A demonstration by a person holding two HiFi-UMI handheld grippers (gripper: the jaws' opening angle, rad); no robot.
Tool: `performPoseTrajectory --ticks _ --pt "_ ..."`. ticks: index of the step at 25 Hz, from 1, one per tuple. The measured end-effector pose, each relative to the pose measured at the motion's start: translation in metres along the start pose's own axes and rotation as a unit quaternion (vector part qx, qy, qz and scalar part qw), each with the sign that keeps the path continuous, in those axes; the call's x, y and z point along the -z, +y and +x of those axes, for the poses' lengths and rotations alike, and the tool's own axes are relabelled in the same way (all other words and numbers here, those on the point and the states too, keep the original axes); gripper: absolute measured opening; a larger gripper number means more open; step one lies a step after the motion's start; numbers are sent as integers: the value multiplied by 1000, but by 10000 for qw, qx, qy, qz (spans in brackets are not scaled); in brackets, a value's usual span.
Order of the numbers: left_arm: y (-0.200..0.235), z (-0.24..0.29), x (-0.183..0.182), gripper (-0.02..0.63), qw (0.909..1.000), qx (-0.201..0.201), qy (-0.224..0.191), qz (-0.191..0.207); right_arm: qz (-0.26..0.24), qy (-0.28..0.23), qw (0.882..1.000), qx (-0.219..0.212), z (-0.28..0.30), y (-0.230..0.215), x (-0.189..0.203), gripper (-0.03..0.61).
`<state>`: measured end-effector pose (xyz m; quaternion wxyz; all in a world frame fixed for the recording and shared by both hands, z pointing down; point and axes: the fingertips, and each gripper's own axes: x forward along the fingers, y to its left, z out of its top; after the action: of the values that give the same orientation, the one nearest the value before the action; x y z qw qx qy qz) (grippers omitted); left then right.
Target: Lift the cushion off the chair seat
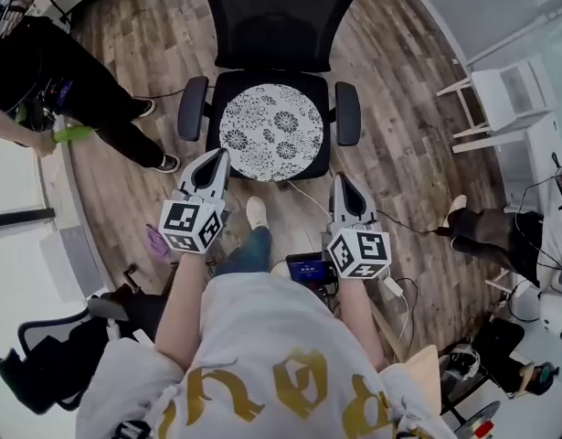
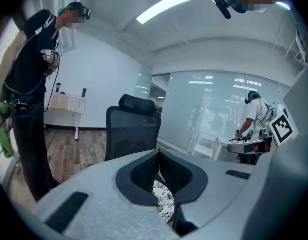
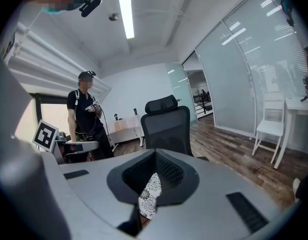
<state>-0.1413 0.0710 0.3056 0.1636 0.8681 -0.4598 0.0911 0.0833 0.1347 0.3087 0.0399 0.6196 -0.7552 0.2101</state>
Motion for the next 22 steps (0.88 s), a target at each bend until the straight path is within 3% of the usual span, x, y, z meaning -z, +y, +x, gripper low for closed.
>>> performPoseTrajectory --ticks 7,13,22 --pt "54 67 -16 9 9997 125 192 53 49 158 9997 196 77 -12 -13 11" --pt "98 97 -24 9 9998 -103 154 41 -111 176 9993 298 115 -15 -21 11" --pt "101 124 -24 9 9996 -11 284 51 -296 239 9986 365 128 -23 -32 12"
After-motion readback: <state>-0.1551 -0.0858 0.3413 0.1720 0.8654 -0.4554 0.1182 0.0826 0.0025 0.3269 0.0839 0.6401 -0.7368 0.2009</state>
